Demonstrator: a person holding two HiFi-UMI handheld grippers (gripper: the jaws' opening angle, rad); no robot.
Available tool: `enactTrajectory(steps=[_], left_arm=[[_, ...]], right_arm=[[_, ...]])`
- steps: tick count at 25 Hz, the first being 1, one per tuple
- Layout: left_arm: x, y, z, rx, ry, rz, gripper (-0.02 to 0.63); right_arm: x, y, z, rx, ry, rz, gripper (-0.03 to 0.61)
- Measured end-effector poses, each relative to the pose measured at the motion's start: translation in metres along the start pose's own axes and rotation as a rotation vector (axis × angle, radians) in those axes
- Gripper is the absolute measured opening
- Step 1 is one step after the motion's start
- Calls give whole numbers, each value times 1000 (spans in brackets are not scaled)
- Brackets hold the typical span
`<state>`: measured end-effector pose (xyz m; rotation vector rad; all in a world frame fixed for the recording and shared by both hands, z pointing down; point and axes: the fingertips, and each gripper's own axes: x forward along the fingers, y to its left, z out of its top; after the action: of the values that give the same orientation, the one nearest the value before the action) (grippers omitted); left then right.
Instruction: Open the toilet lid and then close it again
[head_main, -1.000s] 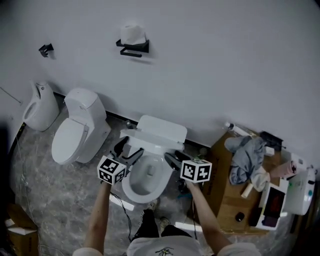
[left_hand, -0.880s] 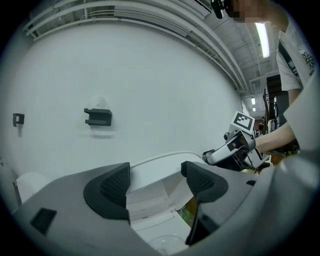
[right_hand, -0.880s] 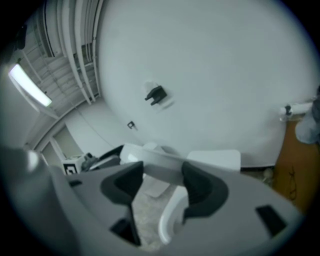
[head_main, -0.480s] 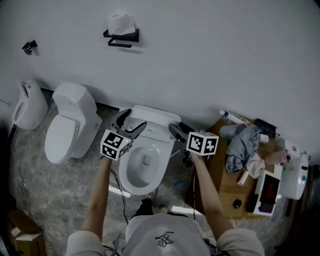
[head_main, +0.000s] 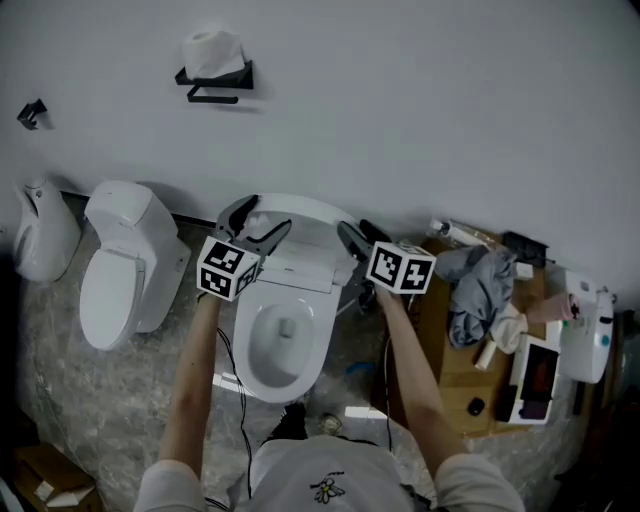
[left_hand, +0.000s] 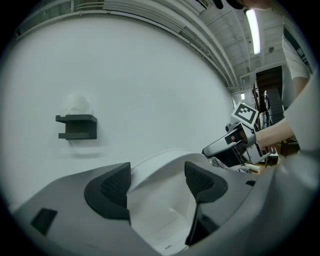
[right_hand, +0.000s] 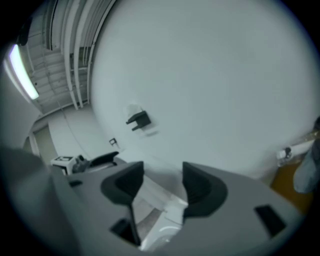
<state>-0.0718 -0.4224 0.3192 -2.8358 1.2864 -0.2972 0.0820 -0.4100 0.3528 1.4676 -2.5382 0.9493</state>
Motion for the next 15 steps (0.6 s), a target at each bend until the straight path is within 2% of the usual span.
enactTrajectory(steps=[15], left_arm=[[76,44,5,7,66,-44,351]], right_arm=[[53,-43,52,-15,1,-96,262]])
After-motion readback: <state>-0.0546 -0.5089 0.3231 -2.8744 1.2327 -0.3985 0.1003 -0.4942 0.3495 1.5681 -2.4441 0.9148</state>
